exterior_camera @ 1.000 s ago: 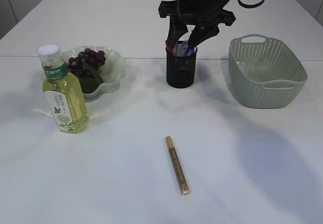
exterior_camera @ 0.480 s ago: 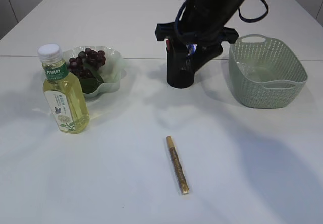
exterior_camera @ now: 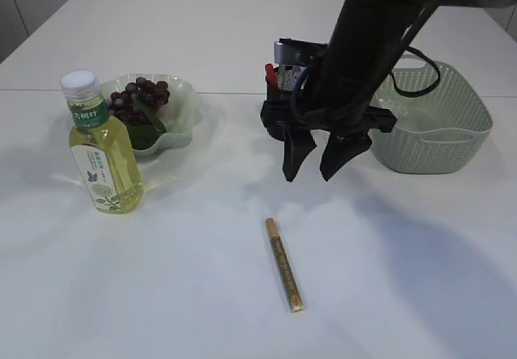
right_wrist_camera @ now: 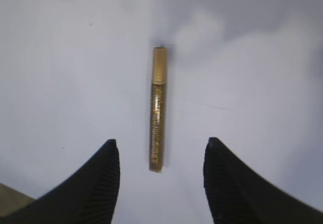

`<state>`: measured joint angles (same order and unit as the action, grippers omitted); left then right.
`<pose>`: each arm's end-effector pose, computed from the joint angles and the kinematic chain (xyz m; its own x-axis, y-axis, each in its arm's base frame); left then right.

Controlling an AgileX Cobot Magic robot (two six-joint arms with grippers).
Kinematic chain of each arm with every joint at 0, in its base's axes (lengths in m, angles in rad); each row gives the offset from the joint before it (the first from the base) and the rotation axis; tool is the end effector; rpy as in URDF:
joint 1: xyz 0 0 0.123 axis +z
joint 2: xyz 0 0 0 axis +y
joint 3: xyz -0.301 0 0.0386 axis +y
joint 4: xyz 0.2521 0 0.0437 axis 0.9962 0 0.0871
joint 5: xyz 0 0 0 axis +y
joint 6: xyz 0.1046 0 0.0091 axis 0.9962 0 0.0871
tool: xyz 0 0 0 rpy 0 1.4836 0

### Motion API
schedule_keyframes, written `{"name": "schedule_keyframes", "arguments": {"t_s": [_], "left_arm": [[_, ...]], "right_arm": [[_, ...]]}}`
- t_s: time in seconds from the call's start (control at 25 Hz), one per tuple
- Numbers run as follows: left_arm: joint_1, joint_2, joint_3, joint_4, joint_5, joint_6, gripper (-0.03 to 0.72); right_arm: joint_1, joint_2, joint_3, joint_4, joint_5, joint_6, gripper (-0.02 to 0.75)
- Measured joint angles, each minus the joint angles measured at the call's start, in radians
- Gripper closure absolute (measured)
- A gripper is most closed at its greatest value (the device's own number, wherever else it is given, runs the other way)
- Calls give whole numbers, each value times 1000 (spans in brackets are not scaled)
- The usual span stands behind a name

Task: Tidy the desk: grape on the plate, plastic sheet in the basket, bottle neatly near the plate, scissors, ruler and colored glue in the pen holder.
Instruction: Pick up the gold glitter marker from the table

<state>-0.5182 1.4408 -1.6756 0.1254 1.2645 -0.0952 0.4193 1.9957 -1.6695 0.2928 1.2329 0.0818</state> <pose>0.2631 -0.1356 0.4434 -0.7251 0.3481 -0.5941 0.3899 0.9187 0.0624 0.3751 0.1985 0.2415 -0.9684 -0.2416 -0.0618 -0.2491 0.9252 0.2864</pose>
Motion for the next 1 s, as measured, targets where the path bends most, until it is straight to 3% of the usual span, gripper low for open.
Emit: {"name": "schedule_keyframes", "arguments": {"t_s": [0.36,0.6,1.0], "left_arm": [[0,0,0,-3,0,0,379],[0,0,0,-6,0,0,379],[0,0,0,-6,0,0,379]], "right_arm": [[60,0,47,-178,-6,173,312],[148,0,88,-155,-8,193,312],[150,93,88,-106,-72,199,312]]}}
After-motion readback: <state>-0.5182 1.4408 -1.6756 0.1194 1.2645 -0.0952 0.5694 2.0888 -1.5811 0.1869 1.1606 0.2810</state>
